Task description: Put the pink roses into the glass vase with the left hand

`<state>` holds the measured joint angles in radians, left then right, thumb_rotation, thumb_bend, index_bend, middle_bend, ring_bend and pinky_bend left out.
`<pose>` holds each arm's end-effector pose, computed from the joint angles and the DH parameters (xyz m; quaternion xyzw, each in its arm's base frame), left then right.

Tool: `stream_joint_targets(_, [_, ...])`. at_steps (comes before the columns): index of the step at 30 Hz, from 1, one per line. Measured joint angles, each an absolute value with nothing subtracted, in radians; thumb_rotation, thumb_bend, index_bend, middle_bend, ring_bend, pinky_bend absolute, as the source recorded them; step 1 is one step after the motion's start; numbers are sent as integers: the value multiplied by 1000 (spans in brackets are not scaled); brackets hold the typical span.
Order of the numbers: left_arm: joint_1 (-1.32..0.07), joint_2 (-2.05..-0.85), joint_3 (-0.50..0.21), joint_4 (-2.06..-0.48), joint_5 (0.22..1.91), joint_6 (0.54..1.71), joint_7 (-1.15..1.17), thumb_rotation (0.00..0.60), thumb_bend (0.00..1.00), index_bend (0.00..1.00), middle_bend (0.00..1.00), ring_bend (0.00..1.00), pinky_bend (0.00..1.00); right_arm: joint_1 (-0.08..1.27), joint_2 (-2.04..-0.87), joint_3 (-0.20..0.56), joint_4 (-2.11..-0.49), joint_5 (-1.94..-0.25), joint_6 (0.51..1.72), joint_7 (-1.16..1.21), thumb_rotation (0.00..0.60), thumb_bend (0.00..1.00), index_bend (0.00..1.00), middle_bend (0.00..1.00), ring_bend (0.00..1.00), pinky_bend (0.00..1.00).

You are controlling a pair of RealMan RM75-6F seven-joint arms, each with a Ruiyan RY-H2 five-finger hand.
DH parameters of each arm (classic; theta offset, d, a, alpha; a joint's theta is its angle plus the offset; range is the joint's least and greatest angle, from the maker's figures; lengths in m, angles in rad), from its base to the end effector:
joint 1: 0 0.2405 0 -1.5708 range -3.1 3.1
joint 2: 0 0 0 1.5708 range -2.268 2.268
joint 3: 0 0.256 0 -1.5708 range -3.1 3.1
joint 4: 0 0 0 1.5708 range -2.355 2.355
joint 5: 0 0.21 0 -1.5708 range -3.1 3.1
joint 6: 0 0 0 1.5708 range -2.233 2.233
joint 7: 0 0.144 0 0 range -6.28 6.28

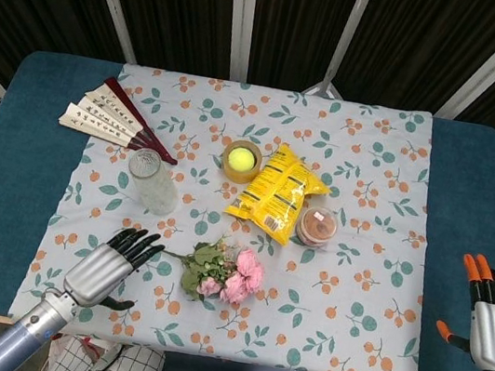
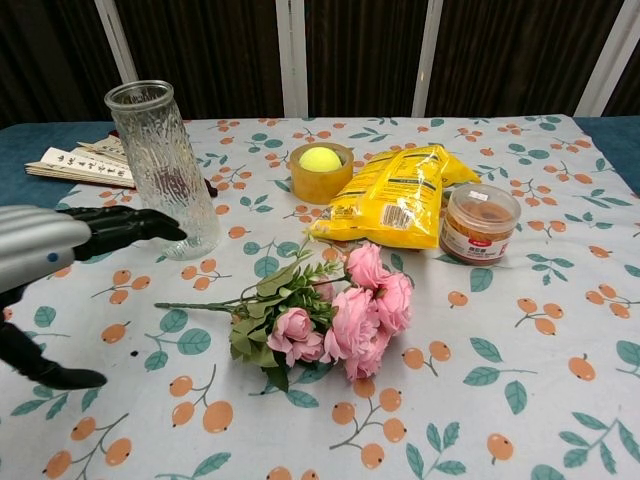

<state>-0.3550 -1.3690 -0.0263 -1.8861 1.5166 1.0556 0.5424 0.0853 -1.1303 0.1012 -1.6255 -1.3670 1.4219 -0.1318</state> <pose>-0.1651 0.2021 0.0152 -0.7922 -0.3294 -0.3555 0.3707 -0.3238 -0.1905 0.1600 0.5764 -0.3928 0.3327 0.6347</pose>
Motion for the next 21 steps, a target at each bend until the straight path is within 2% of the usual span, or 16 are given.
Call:
stream_joint_targets(10, [-462, -1587, -138, -1794, 1406, 1017, 602, 600, 1, 37, 3, 0, 83, 79, -1121, 107, -1619, -1357, 1426, -101, 600, 116, 0, 0, 0, 0])
stream_joint_targets(21, [-548, -1760, -171, -1682, 1264, 974, 645, 600, 0, 37, 15, 0, 84, 72, -1113, 110, -1622, -1357, 1440, -86, 600, 117, 0, 0, 0, 0])
